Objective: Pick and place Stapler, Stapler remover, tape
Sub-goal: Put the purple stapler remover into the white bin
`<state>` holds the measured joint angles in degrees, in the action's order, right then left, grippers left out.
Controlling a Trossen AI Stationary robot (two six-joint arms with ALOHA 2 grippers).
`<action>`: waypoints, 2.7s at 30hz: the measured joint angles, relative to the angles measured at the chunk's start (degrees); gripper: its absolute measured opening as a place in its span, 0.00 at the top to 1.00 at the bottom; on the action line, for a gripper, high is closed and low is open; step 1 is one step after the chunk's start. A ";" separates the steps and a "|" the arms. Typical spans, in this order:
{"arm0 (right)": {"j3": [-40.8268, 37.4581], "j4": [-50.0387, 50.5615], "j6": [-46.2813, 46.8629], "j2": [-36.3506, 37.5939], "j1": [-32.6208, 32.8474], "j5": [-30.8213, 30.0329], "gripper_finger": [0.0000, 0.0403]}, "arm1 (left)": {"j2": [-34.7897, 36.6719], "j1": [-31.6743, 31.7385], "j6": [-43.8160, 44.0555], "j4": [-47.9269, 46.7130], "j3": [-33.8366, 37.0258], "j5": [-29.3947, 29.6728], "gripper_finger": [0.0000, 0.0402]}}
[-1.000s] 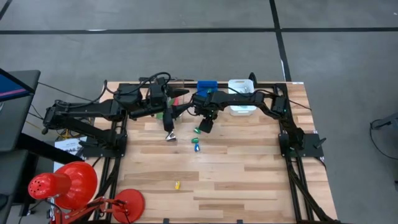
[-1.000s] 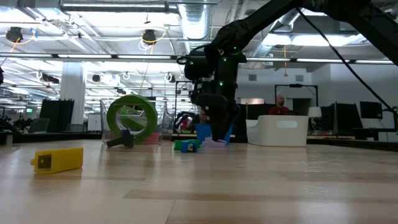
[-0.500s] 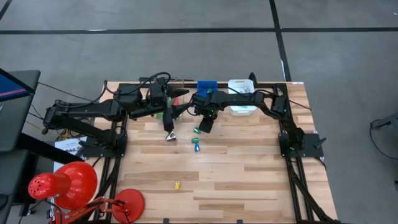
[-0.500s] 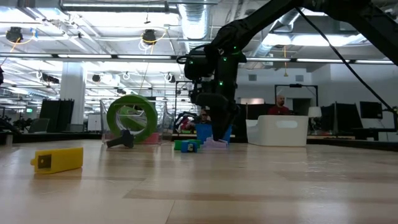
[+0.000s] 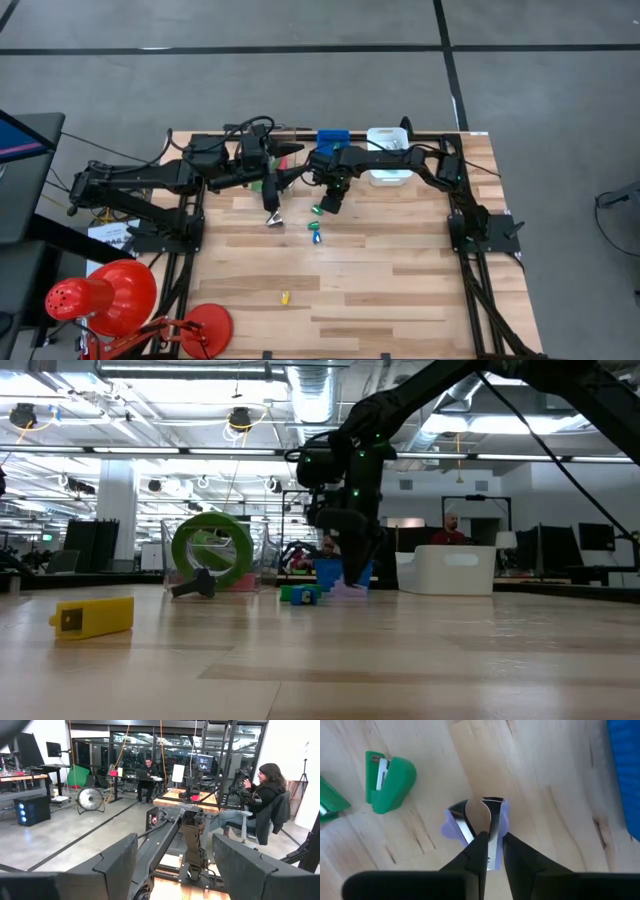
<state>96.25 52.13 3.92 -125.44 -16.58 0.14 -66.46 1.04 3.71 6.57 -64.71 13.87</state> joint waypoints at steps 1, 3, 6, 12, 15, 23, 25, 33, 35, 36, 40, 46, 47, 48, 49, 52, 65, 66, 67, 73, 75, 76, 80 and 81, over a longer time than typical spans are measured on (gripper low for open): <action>0.00 0.18 -0.01 0.13 0.00 0.00 0.88 | -0.02 0.00 -0.01 0.00 -0.01 -0.01 0.39; 0.00 -0.12 0.00 0.17 0.00 0.02 0.89 | 0.00 0.00 -0.01 -0.02 0.00 -0.01 0.39; 0.00 0.24 -0.01 0.84 0.00 0.02 0.92 | -0.02 0.00 0.01 0.00 0.01 -0.01 0.39; 0.04 -0.24 -0.01 1.69 0.00 0.02 0.99 | -0.02 0.02 0.02 0.00 -0.02 -0.01 0.39; 0.04 -0.15 -0.01 1.78 0.00 0.02 0.99 | 0.00 0.00 -0.01 -0.01 -0.01 -0.01 0.39; 0.02 -0.26 -2.43 1.76 0.23 0.02 0.90 | 0.01 0.00 -0.01 0.00 0.00 -0.01 0.39; 0.02 -0.14 -2.59 1.76 0.29 0.02 0.86 | -0.02 0.00 -0.01 0.00 -0.02 -0.01 0.39; 0.02 -1.41 -3.01 2.57 0.39 0.24 0.69 | 0.00 0.01 -0.01 0.00 0.00 -0.01 0.39; 0.00 -1.39 -3.06 2.57 0.33 0.24 0.65 | 0.00 0.01 0.00 0.00 0.00 -0.01 0.39; 0.00 -1.52 -3.39 2.57 0.33 0.25 0.64 | 0.00 0.01 0.01 -0.02 0.00 0.00 0.39; 0.00 -2.10 -4.47 2.48 0.33 0.44 0.58 | 0.01 0.00 -0.01 -0.01 0.00 -0.01 0.39; 0.00 -3.70 -4.50 2.48 -0.04 0.47 0.56 | 0.01 0.02 -0.01 0.00 -0.02 -0.01 0.39; 0.00 -3.68 -4.52 2.48 -0.12 0.48 0.57 | -0.01 0.00 -0.01 -0.01 -0.01 -0.01 0.39; 0.00 -3.60 -4.52 2.46 -0.26 0.47 0.58 | 0.00 0.02 -0.01 0.00 -0.02 -0.01 0.39; 0.00 -3.55 -4.52 2.46 -0.40 0.48 0.59 | -0.01 0.00 -0.01 0.00 -0.02 0.00 0.39; 0.00 -3.56 -4.52 2.46 -0.43 0.47 0.62 | 0.01 0.01 0.01 0.00 -0.01 -0.01 0.39; -0.03 -3.79 -5.96 2.39 -0.79 2.01 0.70 | 0.00 0.01 -0.01 0.00 0.01 -0.01 0.39; -0.27 -4.10 -6.00 2.39 -0.79 1.82 0.69 | -0.02 0.00 0.01 0.00 -0.01 -0.01 0.39; -0.60 -4.65 -6.02 2.39 -0.74 1.70 0.68 | 0.01 0.00 0.00 0.00 -0.01 0.00 0.39; -0.83 -3.34 -6.00 2.33 -0.70 1.94 0.53 | 0.01 0.00 -0.01 -0.01 -0.01 -0.01 0.39; -0.85 -2.81 -6.00 2.33 -0.74 2.59 0.49 | 0.00 0.02 -0.01 0.00 -0.01 -0.01 0.39; -1.00 -3.20 -6.00 2.33 -0.72 2.81 0.47 | 0.01 0.00 -0.01 0.00 -0.01 -0.01 0.39; -1.27 -3.25 -6.02 2.34 -0.72 2.85 0.44 | 0.01 0.02 -0.01 0.00 0.01 -0.01 0.39; -1.27 -3.26 -6.02 2.35 -0.72 2.88 0.44 | -0.01 0.02 0.01 0.00 0.00 0.01 0.39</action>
<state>94.98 48.87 -2.10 -123.09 -17.30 3.02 -66.47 1.05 3.72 6.57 -64.71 13.88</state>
